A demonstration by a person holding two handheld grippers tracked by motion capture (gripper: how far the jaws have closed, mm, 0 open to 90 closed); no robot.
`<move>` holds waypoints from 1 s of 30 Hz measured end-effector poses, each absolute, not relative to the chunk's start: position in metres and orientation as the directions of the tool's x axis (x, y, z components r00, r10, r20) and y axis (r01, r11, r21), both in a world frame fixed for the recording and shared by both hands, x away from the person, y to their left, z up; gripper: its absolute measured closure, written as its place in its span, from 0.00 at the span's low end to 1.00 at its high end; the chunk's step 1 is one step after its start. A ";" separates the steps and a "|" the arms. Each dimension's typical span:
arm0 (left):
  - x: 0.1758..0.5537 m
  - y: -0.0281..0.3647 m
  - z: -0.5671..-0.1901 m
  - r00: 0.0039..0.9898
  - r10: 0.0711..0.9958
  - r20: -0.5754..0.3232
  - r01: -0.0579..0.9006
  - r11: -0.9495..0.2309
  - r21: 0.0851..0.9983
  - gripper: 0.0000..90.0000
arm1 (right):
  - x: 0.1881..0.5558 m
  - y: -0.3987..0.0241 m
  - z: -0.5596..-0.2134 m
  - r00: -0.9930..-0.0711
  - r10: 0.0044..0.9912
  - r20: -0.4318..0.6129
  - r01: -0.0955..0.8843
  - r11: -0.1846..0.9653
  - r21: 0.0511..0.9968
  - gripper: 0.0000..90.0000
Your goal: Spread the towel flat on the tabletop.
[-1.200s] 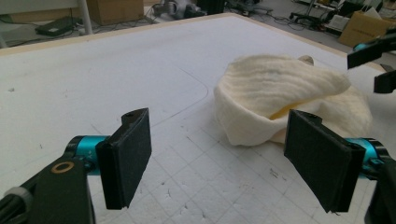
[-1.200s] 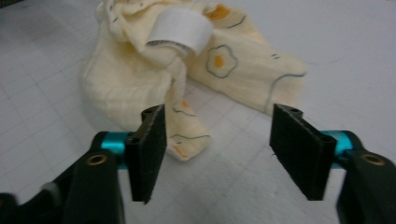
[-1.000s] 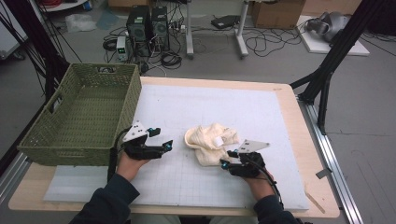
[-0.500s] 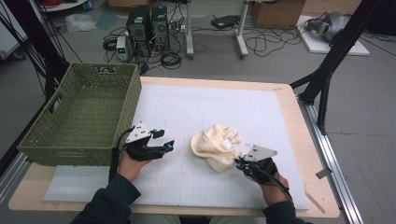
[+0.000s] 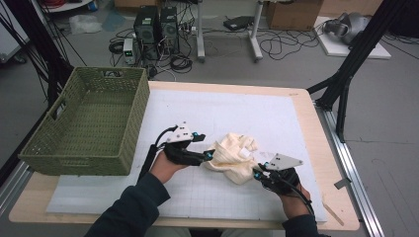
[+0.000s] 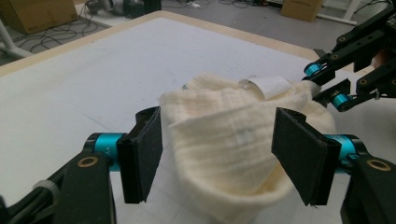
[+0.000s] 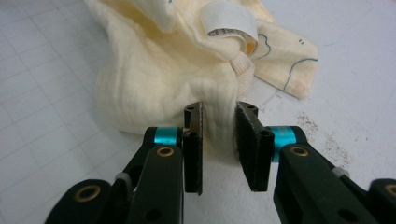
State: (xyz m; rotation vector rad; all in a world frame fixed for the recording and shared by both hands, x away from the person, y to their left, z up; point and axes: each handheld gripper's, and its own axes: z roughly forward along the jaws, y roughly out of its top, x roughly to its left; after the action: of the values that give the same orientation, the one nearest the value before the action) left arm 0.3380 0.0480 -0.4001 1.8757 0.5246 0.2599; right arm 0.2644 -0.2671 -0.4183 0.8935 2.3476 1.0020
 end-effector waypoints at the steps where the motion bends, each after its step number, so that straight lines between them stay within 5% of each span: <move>1: 0.339 0.041 -0.402 0.885 0.460 -0.069 0.231 -0.307 0.923 0.37 | 0.264 -0.267 -0.418 -0.695 0.707 -0.130 0.393 0.525 0.755 0.80; 6: 0.342 0.014 -0.415 0.919 0.392 -0.049 0.225 -0.417 0.881 0.50 | 0.265 -0.268 -0.418 -0.705 0.702 -0.107 0.394 0.512 0.764 0.85; 11: 0.344 0.011 -0.418 0.913 0.408 -0.023 0.217 -0.437 0.873 0.94 | 0.265 -0.267 -0.419 -0.714 0.693 -0.099 0.394 0.515 0.761 0.90; 18: 0.353 0.047 -0.407 0.840 0.535 -0.090 0.286 -0.295 0.912 0.96 | 0.264 -0.270 -0.419 -0.712 0.696 -0.094 0.400 0.512 0.760 0.93; 30: 0.349 0.111 -0.422 0.736 0.666 -0.121 0.363 -0.237 0.901 0.95 | 0.262 -0.257 -0.419 -0.766 0.637 -0.092 0.360 0.542 0.759 0.95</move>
State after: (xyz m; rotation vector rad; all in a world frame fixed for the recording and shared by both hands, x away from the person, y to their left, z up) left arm 0.3491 0.1114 -0.4216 1.8529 0.7974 0.3490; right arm 0.2624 -0.2570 -0.4188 0.8189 2.4250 1.0742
